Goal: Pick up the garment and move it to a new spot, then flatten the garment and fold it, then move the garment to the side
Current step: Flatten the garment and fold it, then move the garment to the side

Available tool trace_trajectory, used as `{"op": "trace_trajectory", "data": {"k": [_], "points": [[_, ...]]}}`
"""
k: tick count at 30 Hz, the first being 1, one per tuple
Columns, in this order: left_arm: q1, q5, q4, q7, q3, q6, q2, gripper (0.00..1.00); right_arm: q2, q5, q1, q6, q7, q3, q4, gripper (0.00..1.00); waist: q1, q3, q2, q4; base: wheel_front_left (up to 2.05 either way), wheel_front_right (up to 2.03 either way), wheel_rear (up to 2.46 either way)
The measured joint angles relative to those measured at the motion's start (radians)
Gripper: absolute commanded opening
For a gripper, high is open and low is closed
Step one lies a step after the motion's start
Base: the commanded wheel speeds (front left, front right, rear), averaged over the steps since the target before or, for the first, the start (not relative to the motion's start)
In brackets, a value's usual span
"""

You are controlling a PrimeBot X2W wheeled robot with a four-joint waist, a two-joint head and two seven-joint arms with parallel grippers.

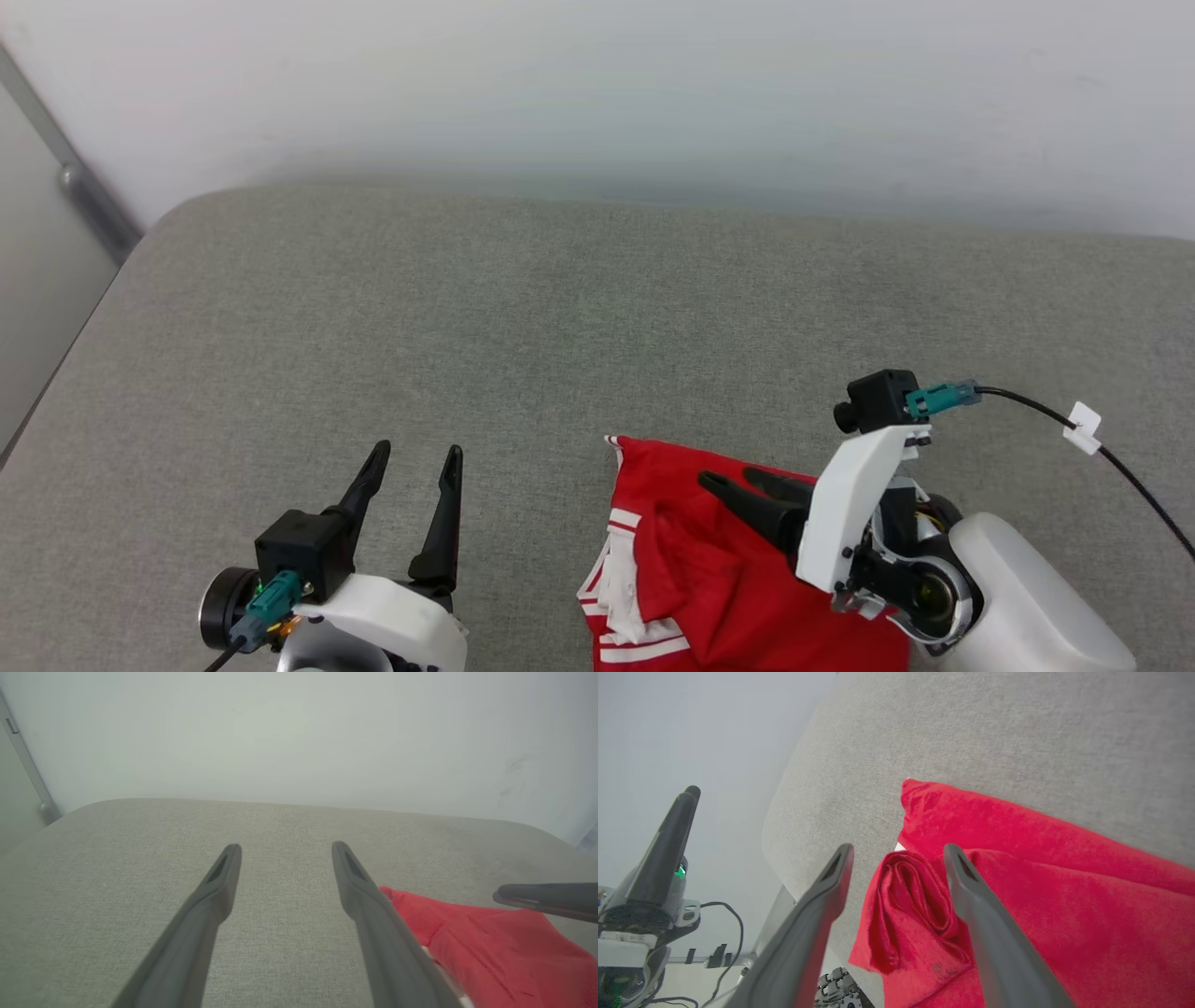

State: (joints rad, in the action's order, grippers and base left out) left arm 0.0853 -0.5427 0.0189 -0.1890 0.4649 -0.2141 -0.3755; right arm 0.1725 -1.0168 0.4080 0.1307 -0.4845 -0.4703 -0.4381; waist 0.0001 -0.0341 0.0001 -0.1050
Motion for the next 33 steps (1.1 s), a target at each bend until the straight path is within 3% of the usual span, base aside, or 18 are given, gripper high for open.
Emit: {"op": "trace_trajectory", "data": {"k": [6, 12, 16, 19, 25, 33], "points": [[-0.022, -0.007, -0.003, 0.001, -0.003, -0.013, -0.004, 1.00, 0.114, 0.223, -0.050, 0.000, 0.120, -0.004, 0.053, 1.00, 0.0000, 0.025, 0.0000, 0.037, 0.00, 0.00, 0.00], [-0.043, -0.012, -0.011, -0.001, -0.015, -0.028, -0.014, 1.00, 0.175, 0.453, -0.195, 0.000, 0.291, 0.226, 0.137, 1.00, -0.0001, 0.041, 0.0000, 0.082, 0.00, 0.00, 0.00], [-0.051, -0.015, -0.014, -0.007, -0.026, -0.040, -0.023, 1.00, 0.143, 0.599, -0.301, 0.000, 0.399, 0.396, 0.246, 1.00, -0.0001, 0.045, 0.0000, 0.111, 0.00, 0.00, 0.00], [-0.056, -0.014, -0.015, -0.009, -0.031, -0.048, -0.027, 1.00, 0.088, 0.685, -0.383, 0.000, 0.463, 0.460, 0.348, 1.00, -0.0001, 0.048, 0.0000, 0.124, 0.00, 0.00, 0.00], [-0.078, -0.005, -0.008, -0.021, -0.036, -0.059, -0.041, 1.00, 0.002, 0.762, -0.514, 0.000, 0.520, 0.476, 0.506, 1.00, -0.0001, 0.062, 0.0000, 0.134, 0.00, 0.00, 0.00], [-0.130, -0.011, 0.011, -0.038, -0.048, -0.075, -0.042, 1.00, -0.051, 0.773, -0.584, 0.000, 0.481, 0.479, 0.577, 1.00, -0.0001, 0.089, 0.0000, 0.138, 0.00, 0.00, 0.00]]}}
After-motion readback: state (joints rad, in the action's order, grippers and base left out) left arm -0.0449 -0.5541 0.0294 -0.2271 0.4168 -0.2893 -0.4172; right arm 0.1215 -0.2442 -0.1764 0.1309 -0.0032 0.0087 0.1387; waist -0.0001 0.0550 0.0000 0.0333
